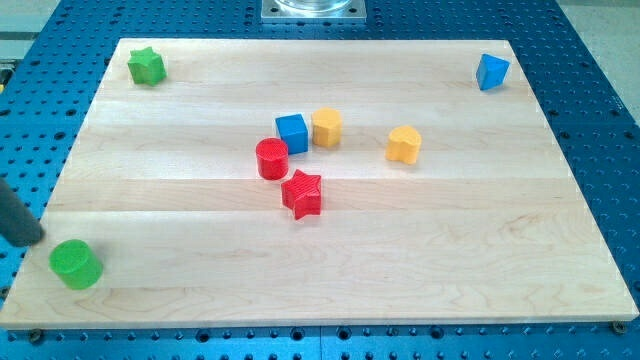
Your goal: Move the green circle diagonally to the heart
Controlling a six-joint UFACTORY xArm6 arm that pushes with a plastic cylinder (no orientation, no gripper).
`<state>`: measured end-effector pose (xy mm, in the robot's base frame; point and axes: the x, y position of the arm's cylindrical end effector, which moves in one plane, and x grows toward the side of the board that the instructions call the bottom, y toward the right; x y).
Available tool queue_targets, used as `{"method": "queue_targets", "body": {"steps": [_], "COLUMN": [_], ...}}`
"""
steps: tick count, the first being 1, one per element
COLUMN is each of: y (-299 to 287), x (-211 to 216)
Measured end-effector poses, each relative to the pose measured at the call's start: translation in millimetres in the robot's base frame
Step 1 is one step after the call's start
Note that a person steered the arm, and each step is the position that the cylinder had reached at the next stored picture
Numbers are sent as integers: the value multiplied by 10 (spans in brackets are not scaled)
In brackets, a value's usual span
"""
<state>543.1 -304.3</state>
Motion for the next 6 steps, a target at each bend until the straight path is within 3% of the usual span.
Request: {"method": "queue_targets", "body": {"steps": [2,4,5,6], "y": [330,1138,1153,800], "x": [620,394,393,389]}}
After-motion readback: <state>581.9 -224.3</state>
